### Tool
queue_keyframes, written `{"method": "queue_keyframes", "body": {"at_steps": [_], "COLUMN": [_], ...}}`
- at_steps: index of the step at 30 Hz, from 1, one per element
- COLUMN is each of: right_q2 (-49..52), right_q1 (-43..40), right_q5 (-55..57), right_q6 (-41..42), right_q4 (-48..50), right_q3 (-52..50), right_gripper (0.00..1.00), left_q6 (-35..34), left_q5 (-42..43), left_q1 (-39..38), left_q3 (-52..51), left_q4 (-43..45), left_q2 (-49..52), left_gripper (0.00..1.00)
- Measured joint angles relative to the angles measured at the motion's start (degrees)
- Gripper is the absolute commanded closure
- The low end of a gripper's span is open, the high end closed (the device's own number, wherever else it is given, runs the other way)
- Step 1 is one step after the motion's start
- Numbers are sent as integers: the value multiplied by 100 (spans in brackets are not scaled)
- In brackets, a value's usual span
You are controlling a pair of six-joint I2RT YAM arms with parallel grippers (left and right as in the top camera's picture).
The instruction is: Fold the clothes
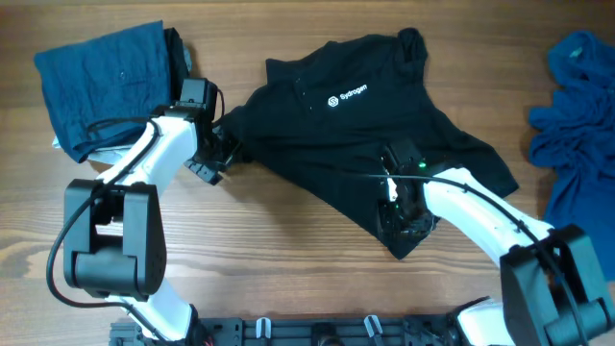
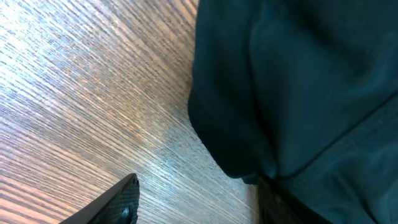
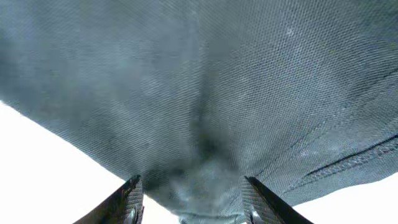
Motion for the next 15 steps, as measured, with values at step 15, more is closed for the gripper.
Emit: {"method": "queue_keyframes", "body": {"at_steps": [15], "right_q2": [-474], "right_q1": [946], "right_q5": [411], "right_q6": [358], "right_q4": [-116], "right_q3": [0], "right_gripper": [39], "left_q6": [-317], "left_q5": [2], "left_q1": [0], "left_q3": [-122], "left_q4": [1010], "left_q2": [146], "left_gripper": [46]}}
